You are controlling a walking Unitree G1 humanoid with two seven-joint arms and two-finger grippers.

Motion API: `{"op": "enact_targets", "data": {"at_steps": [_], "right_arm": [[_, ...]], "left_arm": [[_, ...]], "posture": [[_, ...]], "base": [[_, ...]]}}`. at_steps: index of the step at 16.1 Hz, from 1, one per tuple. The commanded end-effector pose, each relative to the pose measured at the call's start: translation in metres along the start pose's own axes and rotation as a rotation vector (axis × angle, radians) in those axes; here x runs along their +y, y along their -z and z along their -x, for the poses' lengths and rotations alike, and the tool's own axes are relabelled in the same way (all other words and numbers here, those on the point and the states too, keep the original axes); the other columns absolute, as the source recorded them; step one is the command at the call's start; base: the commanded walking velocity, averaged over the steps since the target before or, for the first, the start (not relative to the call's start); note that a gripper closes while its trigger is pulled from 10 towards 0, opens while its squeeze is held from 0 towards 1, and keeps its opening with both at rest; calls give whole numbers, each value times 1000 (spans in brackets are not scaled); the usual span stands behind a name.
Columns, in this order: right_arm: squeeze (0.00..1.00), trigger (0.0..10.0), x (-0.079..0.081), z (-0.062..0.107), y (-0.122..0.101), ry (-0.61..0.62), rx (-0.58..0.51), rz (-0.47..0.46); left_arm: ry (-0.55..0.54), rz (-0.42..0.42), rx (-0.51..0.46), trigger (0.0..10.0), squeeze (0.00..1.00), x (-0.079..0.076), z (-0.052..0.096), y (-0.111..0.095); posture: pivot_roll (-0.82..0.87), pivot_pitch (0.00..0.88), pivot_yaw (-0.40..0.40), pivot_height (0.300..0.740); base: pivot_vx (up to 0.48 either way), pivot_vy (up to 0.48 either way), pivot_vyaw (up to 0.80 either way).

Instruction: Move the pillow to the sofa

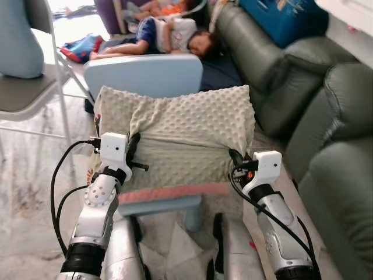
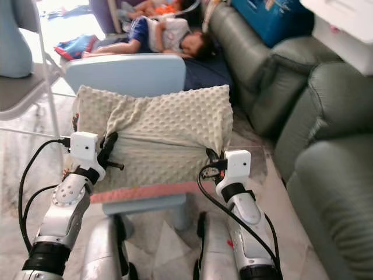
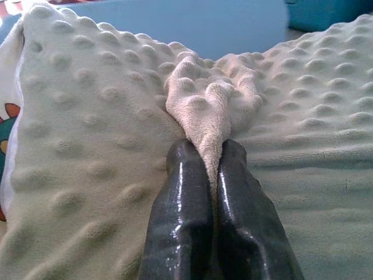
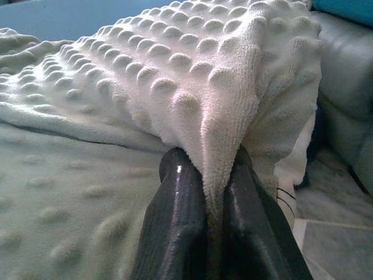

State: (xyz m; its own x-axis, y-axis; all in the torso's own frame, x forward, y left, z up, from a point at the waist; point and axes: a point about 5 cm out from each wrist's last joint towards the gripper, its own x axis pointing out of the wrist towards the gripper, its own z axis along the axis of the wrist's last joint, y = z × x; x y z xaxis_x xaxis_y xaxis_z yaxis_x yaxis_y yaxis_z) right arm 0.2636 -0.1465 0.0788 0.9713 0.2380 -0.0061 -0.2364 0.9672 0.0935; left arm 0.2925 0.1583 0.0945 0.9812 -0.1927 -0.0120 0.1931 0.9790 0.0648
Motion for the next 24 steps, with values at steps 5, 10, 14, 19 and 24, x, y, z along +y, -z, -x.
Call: {"op": "enact_targets", "data": {"at_steps": [5,10,14,19,24], "right_arm": [[0,10000,-9,0,-11,27,-20,63],[0,10000,-11,0,-15,31,-41,40],[0,10000,-15,3,-12,52,-32,27],[0,10000,-14,6,-10,64,-23,12],[0,10000,-15,7,-8,71,-10,3]], "left_arm": [[-74,-16,16,10000,0,13,-3,2],[-61,-18,14,10000,0,13,-8,1],[-50,-12,19,10000,0,10,-8,3],[-36,-5,40,10000,0,7,-7,6],[-21,3,50,10000,0,4,-7,7]], "posture": [[-49,0,-12,663],[-53,0,-13,721],[-58,0,-14,740],[-61,0,-12,740],[-63,0,-11,740]], "base": [[0,0,0],[0,0,0],[0,0,0],[0,0,0],[0,0,0]]}}
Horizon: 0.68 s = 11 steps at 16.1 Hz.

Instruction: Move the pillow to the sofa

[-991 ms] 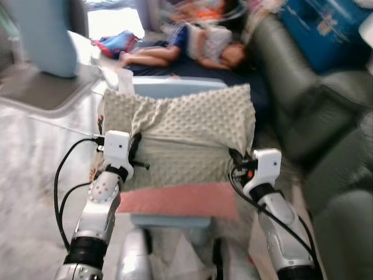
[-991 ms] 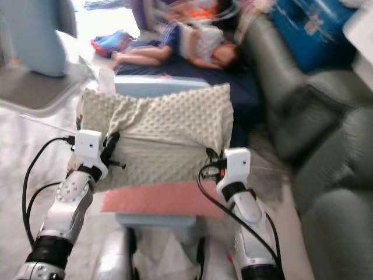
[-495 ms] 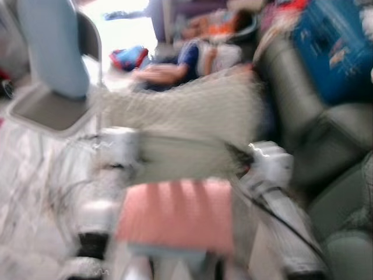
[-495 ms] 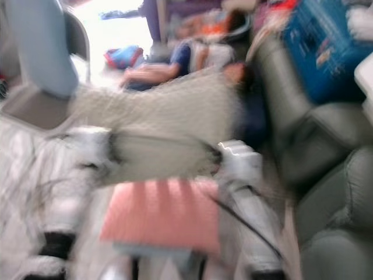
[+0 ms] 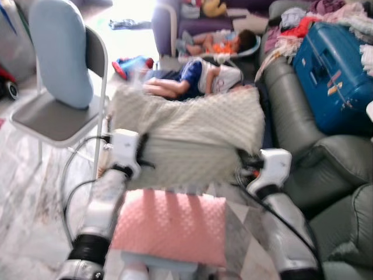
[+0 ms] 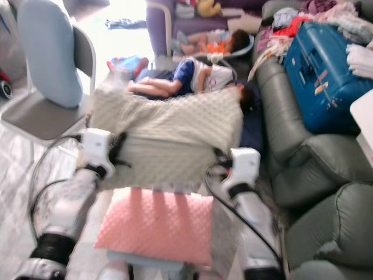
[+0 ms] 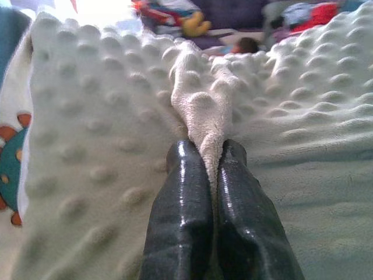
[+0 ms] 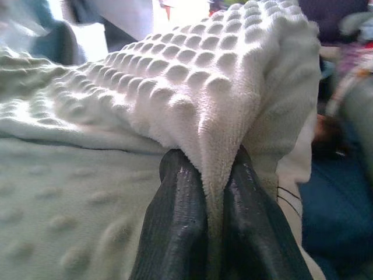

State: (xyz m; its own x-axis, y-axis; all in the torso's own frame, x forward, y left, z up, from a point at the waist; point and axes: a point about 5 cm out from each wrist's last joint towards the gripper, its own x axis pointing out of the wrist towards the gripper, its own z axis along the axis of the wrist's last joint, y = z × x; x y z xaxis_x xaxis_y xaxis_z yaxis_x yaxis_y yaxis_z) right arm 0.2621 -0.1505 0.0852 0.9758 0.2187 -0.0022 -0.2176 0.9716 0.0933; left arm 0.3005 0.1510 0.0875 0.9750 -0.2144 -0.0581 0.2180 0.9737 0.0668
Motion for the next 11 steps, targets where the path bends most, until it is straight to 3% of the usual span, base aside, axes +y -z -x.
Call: {"op": "enact_targets", "data": {"at_steps": [1,5,9,11], "right_arm": [[0,10000,-12,4,-1,55,-2,-1],[0,10000,-13,6,1,62,15,-5],[0,10000,-14,6,2,64,24,1],[0,10000,-14,6,2,66,27,2]], "left_arm": [[-46,11,15,10000,0,9,3,2],[-43,15,21,10000,0,7,3,3],[-40,19,27,10000,0,7,3,3],[-36,19,30,10000,0,6,3,4]], "posture": [[-64,0,-11,740],[-67,1,-10,740],[-71,6,-13,740],[-70,6,-13,740]], "base": [[0,0,0],[0,0,0],[-250,0,-702],[-251,0,-225]]}}
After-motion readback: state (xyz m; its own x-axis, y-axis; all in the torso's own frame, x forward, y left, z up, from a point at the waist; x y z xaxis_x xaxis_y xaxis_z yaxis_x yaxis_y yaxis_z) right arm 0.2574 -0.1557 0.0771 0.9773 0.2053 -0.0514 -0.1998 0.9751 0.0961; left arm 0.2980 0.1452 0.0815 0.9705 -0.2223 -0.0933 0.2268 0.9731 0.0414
